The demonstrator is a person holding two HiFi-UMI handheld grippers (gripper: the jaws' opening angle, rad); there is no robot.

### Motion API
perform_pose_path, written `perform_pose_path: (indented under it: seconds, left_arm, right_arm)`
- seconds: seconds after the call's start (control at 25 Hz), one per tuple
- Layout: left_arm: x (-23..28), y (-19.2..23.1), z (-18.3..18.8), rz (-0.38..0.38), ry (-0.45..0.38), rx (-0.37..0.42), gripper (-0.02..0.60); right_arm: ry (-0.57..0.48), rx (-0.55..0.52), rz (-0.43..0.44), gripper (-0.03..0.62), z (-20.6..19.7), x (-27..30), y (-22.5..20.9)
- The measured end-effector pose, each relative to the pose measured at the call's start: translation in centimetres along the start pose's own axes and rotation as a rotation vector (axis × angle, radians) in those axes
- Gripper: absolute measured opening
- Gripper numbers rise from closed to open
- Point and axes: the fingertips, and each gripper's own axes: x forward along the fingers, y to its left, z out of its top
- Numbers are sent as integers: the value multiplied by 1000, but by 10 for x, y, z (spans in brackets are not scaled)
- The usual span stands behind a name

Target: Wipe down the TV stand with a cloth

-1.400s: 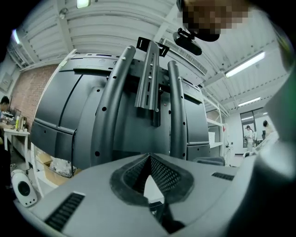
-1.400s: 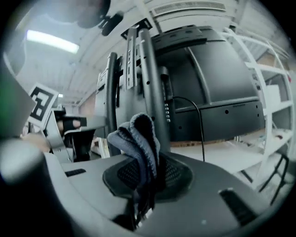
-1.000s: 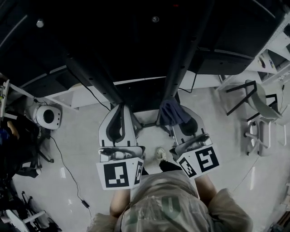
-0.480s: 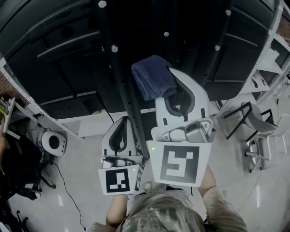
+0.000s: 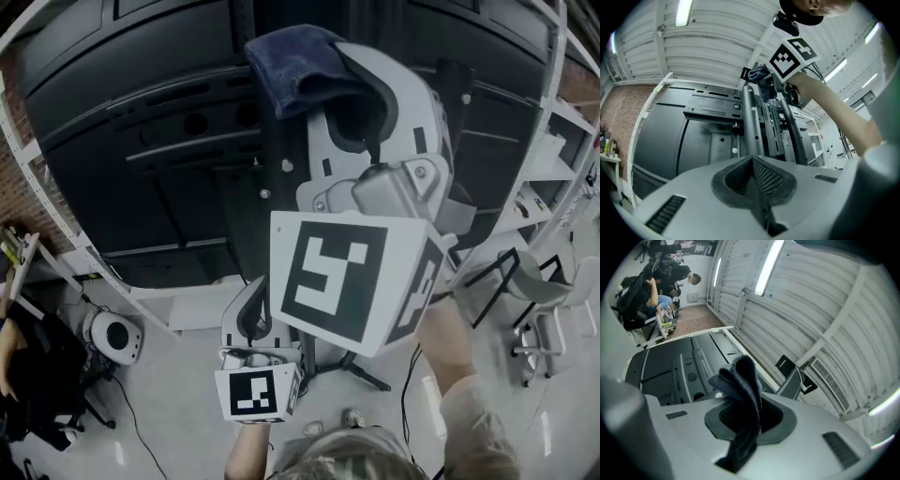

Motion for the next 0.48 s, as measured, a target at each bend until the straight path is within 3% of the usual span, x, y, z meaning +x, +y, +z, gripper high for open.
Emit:
perform_pose_path:
  seconds: [0.48]
  left_arm:
    - [-4,11,1,20,-7,-25,15]
  right_arm:
    - [3,-160,47,57,17,19,24]
